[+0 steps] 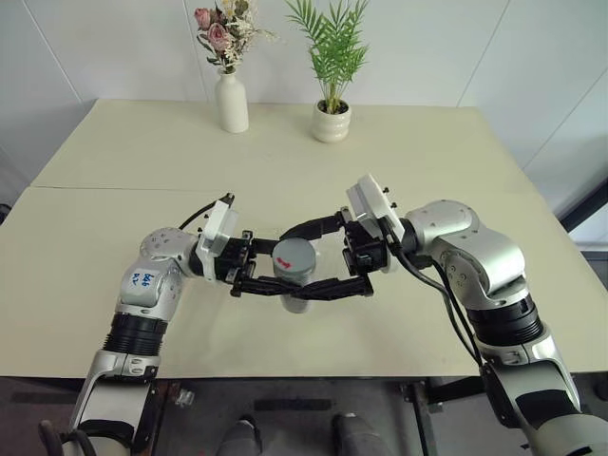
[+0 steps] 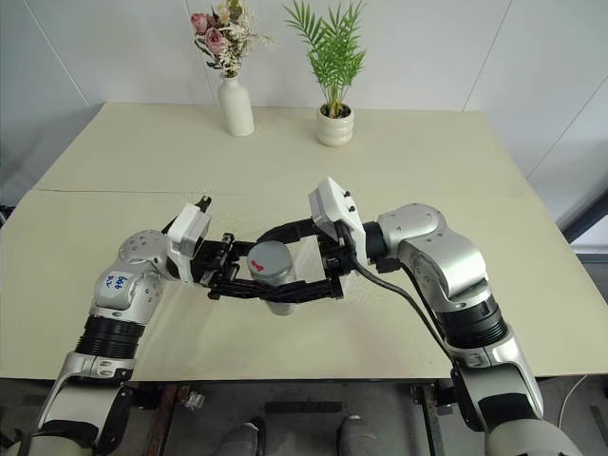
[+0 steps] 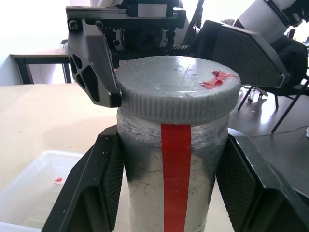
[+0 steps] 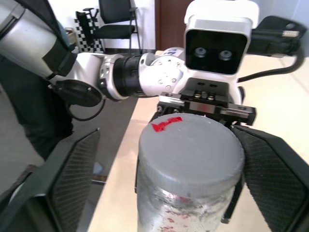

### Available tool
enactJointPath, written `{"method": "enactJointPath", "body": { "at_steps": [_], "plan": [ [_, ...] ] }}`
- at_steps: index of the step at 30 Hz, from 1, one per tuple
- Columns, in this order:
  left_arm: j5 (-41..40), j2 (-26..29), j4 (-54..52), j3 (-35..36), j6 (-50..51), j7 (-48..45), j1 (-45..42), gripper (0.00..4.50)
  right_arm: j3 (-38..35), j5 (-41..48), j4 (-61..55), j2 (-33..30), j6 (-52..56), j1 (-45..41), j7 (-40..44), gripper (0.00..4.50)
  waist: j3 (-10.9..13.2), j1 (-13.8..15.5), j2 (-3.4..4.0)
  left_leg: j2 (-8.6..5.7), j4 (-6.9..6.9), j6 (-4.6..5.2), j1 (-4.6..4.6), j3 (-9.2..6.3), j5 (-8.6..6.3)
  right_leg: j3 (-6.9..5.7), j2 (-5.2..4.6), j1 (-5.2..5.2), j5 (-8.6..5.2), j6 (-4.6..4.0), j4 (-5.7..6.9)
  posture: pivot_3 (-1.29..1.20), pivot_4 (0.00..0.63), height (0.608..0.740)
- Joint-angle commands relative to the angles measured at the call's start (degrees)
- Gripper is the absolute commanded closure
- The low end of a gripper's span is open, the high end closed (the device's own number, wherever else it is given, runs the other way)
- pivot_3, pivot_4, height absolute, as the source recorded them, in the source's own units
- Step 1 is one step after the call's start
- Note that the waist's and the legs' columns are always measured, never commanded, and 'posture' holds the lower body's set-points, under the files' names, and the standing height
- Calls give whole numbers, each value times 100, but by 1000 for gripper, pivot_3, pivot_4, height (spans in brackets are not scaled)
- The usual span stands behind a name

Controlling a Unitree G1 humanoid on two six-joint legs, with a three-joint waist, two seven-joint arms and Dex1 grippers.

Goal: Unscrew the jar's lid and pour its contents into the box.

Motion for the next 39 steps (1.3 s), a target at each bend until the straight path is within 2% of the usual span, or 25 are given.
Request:
{"method": "enactJointPath", "body": {
  "at_steps": [1,15,28,39],
  "plan": [
    [-127,28,-184,192,-51,152,75,2126,-213,165,-325,-37,-181,16,-56,33,0,-2,0,0,0,0,0,0,0,0,0,0,0,0,0,0,150,740],
    [-47,285,-279,283,-223,251,466,2126,-456,340,-473,62,-292,177,-710,33,0,-2,0,0,-1,0,0,0,0,0,-1,0,0,-1,0,0,150,740],
    [80,8,44,215,-481,694,264,2126,48,-18,-705,638,265,313,-2232,33,0,1,0,0,0,0,0,0,0,-1,-1,0,-1,-2,3,0,150,740],
    [80,-63,19,164,-432,663,262,2126,110,-312,-421,787,271,150,-2622,33,0,-3,0,0,0,0,-1,0,0,-1,0,0,-1,-2,3,0,150,740]
  ]
}}
